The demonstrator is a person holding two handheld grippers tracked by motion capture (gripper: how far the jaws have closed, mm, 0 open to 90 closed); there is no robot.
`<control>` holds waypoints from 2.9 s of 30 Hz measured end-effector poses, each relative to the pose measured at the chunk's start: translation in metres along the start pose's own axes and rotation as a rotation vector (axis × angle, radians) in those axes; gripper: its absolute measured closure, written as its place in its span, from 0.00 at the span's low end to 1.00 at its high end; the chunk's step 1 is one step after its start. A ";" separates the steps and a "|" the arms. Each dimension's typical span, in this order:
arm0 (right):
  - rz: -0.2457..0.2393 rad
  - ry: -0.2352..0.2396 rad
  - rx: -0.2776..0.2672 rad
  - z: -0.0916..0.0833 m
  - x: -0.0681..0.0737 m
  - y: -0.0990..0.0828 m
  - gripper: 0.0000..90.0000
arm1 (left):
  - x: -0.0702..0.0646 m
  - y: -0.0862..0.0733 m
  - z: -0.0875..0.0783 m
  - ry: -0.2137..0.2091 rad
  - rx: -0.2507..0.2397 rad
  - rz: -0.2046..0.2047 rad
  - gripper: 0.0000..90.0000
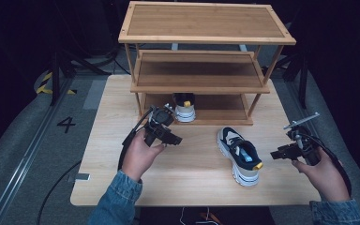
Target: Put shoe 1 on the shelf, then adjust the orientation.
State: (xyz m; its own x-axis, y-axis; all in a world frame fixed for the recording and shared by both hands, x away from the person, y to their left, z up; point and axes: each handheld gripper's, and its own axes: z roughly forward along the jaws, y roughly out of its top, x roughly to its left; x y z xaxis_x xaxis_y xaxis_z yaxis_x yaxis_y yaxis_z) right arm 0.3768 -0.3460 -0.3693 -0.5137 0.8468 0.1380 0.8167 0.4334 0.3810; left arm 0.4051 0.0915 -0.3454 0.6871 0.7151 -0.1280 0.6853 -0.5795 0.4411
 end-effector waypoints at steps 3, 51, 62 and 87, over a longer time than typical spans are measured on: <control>-0.005 0.001 -0.003 -0.001 0.002 0.001 0.60 | 0.001 -0.010 -0.008 0.035 0.019 -0.022 0.46; -0.251 0.057 0.176 0.009 0.081 0.014 0.82 | 0.012 -0.034 -0.015 0.022 0.125 -0.062 0.39; -0.284 0.034 0.048 -0.023 0.094 0.012 0.53 | 0.014 -0.037 -0.015 0.021 0.134 -0.074 0.39; -0.391 0.094 0.186 0.042 0.121 0.033 0.53 | 0.027 -0.053 -0.016 0.043 0.164 -0.113 0.37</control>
State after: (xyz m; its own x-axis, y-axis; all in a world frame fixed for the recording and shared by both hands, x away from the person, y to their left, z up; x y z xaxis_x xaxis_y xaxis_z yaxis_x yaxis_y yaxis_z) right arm 0.3525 -0.2167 -0.3781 -0.8082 0.5799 0.1024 0.5851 0.7712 0.2508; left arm 0.3834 0.1473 -0.3582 0.5949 0.7933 -0.1294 0.7901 -0.5477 0.2752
